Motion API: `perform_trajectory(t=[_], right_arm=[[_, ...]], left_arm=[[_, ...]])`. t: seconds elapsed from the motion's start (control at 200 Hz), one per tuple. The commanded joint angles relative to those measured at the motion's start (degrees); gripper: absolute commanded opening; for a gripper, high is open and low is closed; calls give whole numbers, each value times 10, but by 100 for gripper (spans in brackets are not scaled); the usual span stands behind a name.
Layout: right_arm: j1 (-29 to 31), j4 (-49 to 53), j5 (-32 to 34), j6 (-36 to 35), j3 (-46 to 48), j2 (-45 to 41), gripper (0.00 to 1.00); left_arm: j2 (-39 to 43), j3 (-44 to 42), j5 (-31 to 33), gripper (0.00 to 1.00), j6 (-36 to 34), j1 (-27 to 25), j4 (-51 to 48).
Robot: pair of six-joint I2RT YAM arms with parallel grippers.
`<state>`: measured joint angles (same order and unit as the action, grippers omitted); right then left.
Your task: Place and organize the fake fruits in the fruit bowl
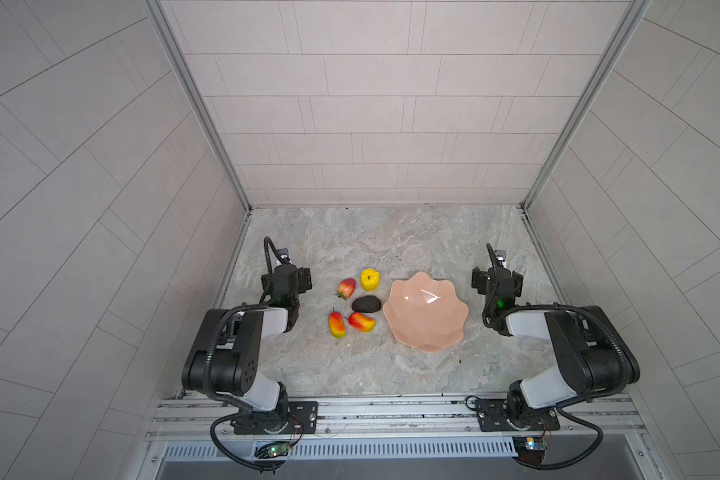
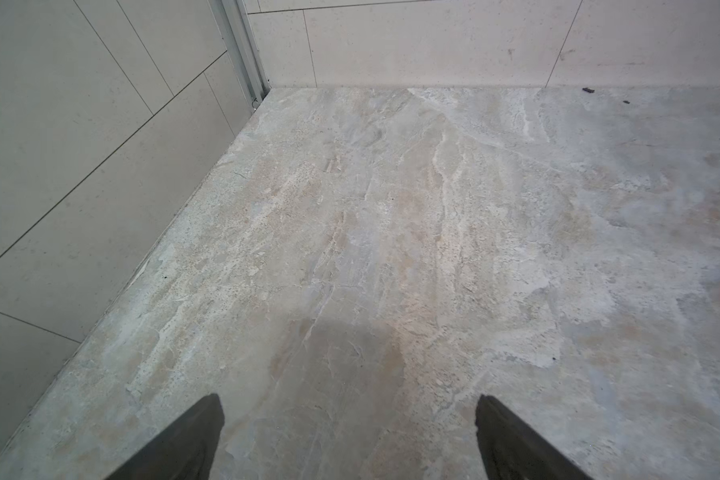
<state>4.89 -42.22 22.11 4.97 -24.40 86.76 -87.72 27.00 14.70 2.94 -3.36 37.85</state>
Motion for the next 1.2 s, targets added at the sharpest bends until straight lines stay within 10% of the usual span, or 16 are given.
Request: perform_trajectory(t=[0.0,1.056,1.196], right_arm=[[4,-7,10,4,3,-2,100],[5,-17,18,-1,8,-10,100],[22,145,53,6,-33,-127,98]], left_arm=[[4,4,3,100,-2,-1,3],[11,-2,3,95,-3,-1,13],[90,71,-28,89,-3,-6,-190]])
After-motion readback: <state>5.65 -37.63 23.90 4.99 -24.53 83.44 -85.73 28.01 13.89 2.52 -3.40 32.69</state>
